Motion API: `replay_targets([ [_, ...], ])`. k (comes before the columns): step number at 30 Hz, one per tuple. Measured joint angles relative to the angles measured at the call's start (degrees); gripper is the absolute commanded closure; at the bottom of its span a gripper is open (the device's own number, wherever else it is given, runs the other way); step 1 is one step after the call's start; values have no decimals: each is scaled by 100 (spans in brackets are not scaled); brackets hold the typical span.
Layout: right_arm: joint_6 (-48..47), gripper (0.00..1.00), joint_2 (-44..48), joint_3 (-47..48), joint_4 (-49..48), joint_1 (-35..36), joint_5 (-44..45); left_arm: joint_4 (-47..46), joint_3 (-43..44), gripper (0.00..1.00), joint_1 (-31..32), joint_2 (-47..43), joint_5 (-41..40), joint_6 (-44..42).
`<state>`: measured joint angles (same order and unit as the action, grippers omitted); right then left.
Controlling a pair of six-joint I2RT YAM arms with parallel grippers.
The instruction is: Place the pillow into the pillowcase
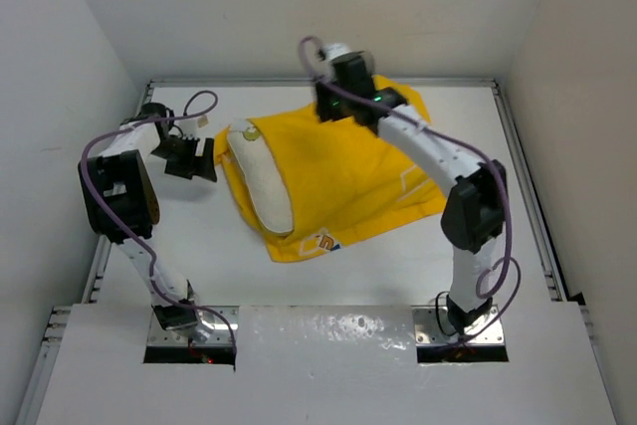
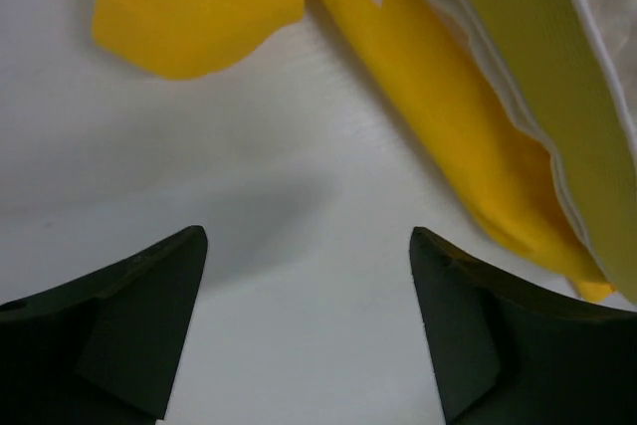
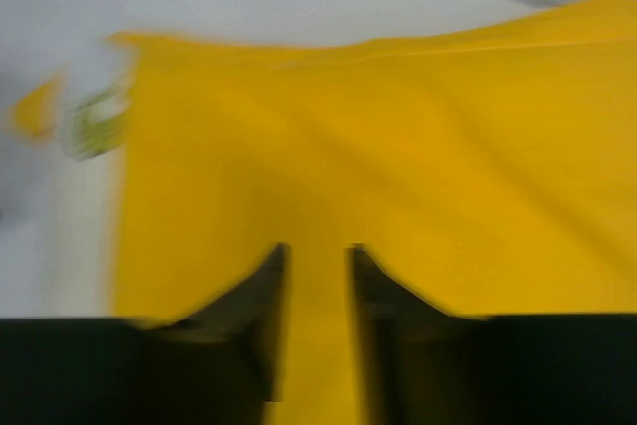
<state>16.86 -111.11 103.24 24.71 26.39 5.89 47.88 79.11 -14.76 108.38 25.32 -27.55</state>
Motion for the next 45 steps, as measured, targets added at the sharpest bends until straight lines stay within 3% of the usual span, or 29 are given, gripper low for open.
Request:
replay_targets([
  [2,-24,34,-101,-7,-107,876,-96,-129,13,12,162,142,-2,153],
  [3,-61,24,-210,46,-116,1270,-181,-179,15,2,264,225,28,238],
  [6,-129,10,-697,378,-149,2037,-278,-352,11,1,490,490,186,461],
  [8,-173,7,-1069,581,-153,2323,-243,-501,-20,4,610,566,306,647],
  [11,-184,1,-1598,822,-179,2494,-127,-828,-50,23,680,601,337,909],
  [14,-94,1,-2090,868,-223,2500,140,-1191,-35,75,699,743,367,1228],
  [16,-37,3,-2326,866,-332,2498,341,-1443,-11,92,710,920,516,1464],
  [17,-13,10,-2411,866,-424,2507,468,-1563,-11,100,715,997,651,1550],
  [20,46,84,-2588,1029,-442,2551,837,-1770,-50,100,730,1082,916,1777],
  [21,72,100,-2669,1152,-376,2553,973,-1823,-81,100,730,1082,962,1805],
  [25,354,100,-2677,1143,-345,2494,1327,-1904,-197,100,627,992,946,1768],
  [27,553,100,-2328,546,-678,2374,1272,-1908,-319,100,494,876,804,1679],
  [32,1432,100,-560,-1543,-1609,1394,109,-1766,-538,100,-103,599,348,1305],
  [36,1731,100,26,-1694,-1980,531,-564,-1757,-763,100,-245,293,72,1084],
  [40,2052,100,28,-1869,-2243,509,-1185,-1727,-728,100,-105,48,-361,831],
  [45,2332,100,-227,-1867,-2365,671,-1565,-1174,-328,56,-72,-4,-575,461],
])
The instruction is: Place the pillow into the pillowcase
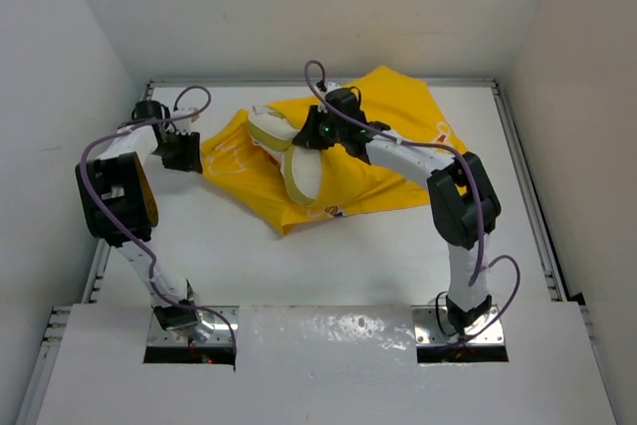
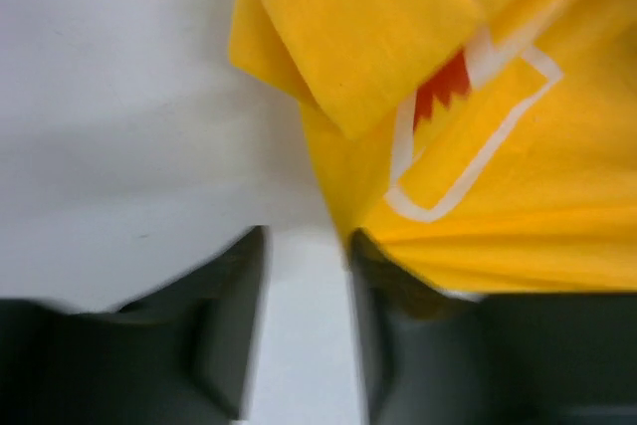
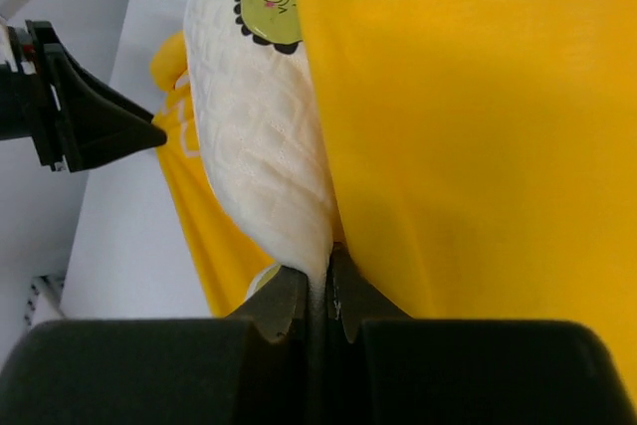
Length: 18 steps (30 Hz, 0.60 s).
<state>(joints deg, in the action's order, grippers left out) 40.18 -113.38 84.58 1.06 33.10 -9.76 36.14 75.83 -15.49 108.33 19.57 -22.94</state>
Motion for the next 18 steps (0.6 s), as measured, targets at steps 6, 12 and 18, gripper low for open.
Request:
replay_targets([
  [6,597,100,-396,0,-400,90,-197,404,564,68,612,-763,496,-28],
  [12,887,100,-444,-2,-529,98,-168,363,820,93,1569,-1128,1027,92],
  [18,1099,100,-452,0,-549,101,-98,197,-144,66,2205,-688,614,302],
])
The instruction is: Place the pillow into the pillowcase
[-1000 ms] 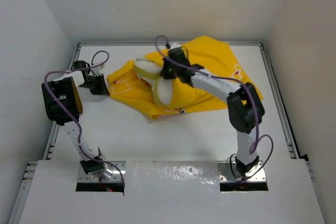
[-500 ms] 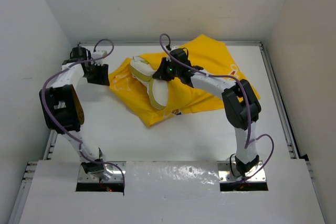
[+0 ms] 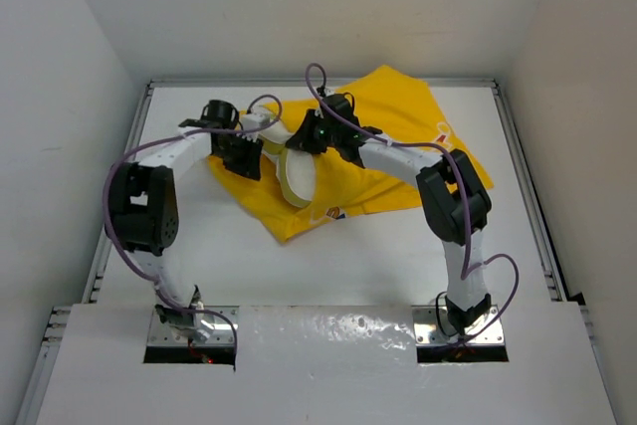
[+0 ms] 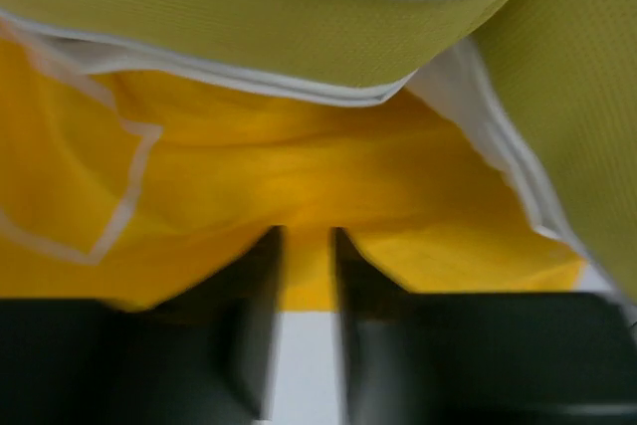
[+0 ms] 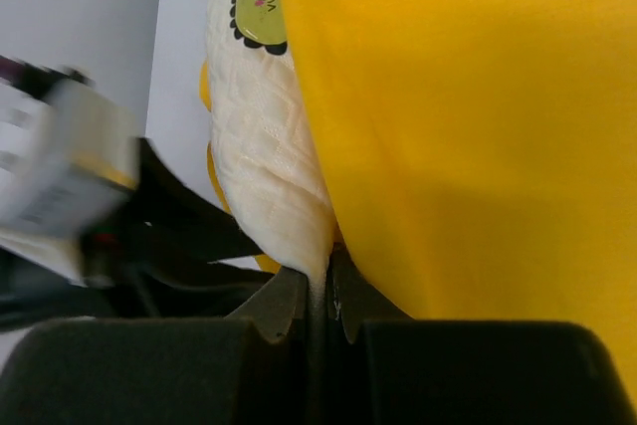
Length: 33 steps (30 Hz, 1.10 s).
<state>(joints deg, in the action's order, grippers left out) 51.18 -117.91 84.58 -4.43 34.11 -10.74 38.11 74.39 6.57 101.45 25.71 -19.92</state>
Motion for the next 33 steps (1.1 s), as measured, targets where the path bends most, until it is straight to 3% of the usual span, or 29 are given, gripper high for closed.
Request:
replay_targets([
  [2,76,100,-22,0,-44,0,9,-223,-216,45,160,184,-289,153],
  [5,175,100,-63,0,-120,0,9,-883,-560,27,313,232,-695,442],
  [10,264,100,-81,0,-221,7,9,-1919,-619,15,339,466,-1355,809],
  [16,278,100,-109,-9,-304,28,101,-2533,-321,15,588,1137,-2306,927],
  [17,278,100,-122,-20,-315,31,160,-2522,-197,17,621,1250,-2343,957],
  [18,278,100,-129,-37,-337,28,216,-2498,-33,27,647,1355,-2422,925],
  [19,278,100,-133,-48,-380,26,293,-2463,116,47,662,1451,-2457,927],
  [21,278,100,-133,-81,-501,13,389,-2444,426,100,680,1674,-2527,927],
  [27,227,100,-131,-240,-619,9,442,-2389,726,100,581,1875,-2433,957],
  [30,-55,100,-101,-175,-317,-15,518,-2253,636,100,223,1740,-1742,1005],
  [33,-684,100,-136,435,651,2,772,-1840,420,100,-363,1276,-977,940],
])
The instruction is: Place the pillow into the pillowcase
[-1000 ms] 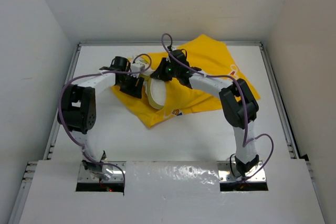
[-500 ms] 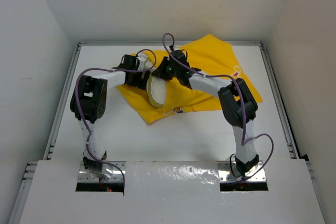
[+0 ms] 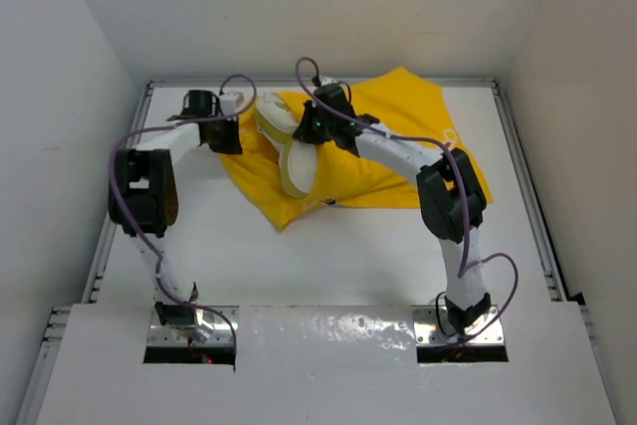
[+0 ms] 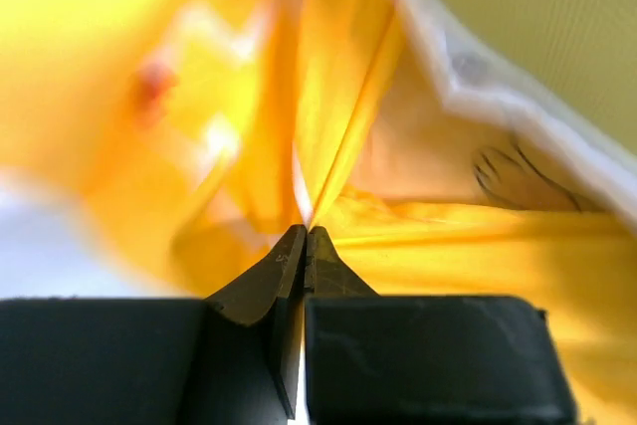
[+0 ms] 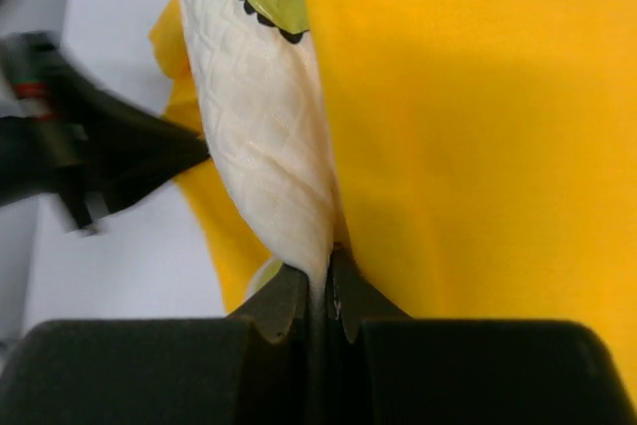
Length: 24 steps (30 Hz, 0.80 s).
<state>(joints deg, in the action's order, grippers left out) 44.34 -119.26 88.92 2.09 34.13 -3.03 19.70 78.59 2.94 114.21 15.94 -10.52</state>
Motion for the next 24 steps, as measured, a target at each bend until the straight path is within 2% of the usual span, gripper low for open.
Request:
replay_targets([
  [4,-999,100,-214,1320,1088,31,308,603,31,100,-522,-894,721,-470],
  [8,-1915,100,-155,1569,1611,57,188,992,238,100,-645,-1537,1248,-887],
  [14,-3628,100,170,719,1792,284,-389,1727,514,100,-1211,-1449,2146,-918],
  [20,-5174,100,426,-98,2732,896,-656,1563,938,100,-1705,-1154,2033,-879],
  [24,-5462,100,702,-660,2787,1021,-787,1753,1263,100,-1681,-922,2175,-1091],
])
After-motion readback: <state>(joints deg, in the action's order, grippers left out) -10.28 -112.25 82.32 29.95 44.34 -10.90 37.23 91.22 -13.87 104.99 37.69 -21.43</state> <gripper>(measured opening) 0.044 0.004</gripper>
